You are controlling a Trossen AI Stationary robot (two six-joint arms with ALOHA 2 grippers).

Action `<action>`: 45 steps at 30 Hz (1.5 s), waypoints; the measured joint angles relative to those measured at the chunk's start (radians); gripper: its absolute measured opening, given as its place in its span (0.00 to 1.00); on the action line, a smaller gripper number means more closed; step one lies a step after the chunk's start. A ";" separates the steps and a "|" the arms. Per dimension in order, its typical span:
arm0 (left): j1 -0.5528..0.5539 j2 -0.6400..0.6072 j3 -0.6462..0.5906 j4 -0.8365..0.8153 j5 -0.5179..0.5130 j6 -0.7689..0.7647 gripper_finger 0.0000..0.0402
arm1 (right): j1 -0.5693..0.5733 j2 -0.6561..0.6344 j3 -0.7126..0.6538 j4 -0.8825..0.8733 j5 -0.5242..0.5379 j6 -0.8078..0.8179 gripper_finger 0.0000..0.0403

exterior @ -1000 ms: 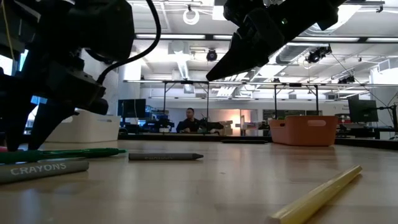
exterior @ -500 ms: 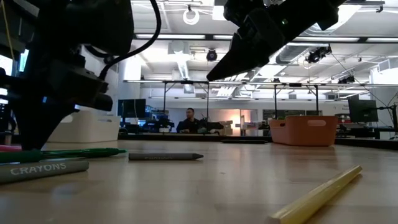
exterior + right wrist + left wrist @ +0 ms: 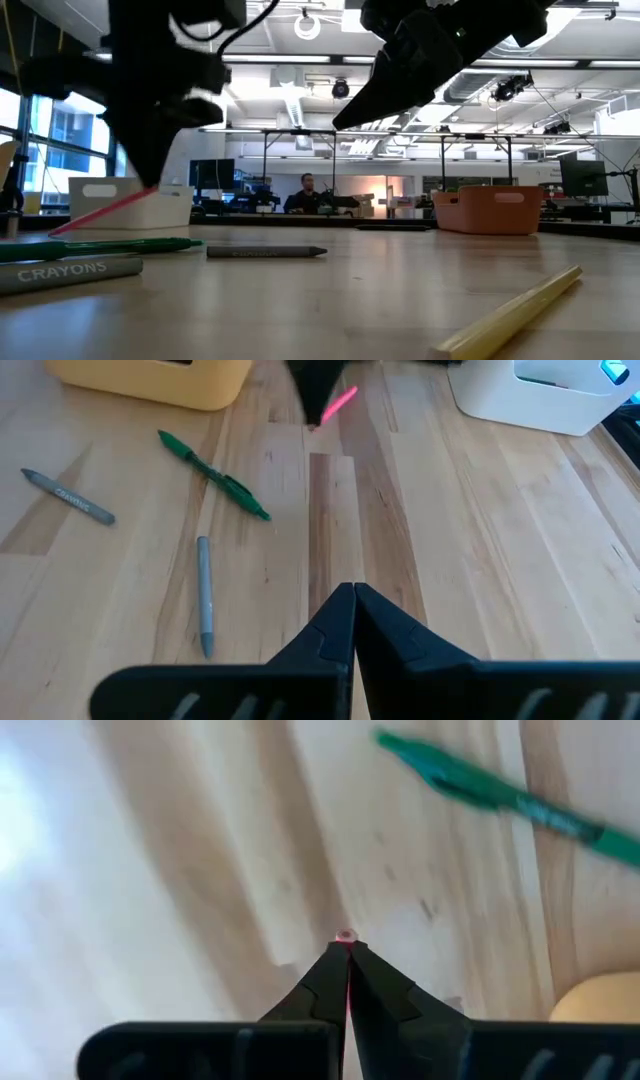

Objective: Sort crayons/erasers/pens/pencils in bins
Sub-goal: Put the pink pencil into the white bin

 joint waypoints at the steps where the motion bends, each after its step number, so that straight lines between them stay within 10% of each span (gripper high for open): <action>1: 0.013 -0.019 0.009 -0.004 -0.003 -0.005 0.00 | 0.000 0.000 0.000 0.000 0.000 0.000 0.00; 17: 0.331 -0.233 0.079 -0.032 0.017 -0.037 0.00 | 0.000 0.000 0.000 -0.011 0.000 0.000 0.00; 29: 0.636 0.047 0.004 0.170 0.247 0.147 0.02 | 0.000 0.000 0.000 -0.011 0.000 0.000 0.00; 45: 0.643 0.185 0.004 0.235 0.170 0.162 0.30 | 0.000 0.000 0.000 -0.006 0.000 -0.002 0.00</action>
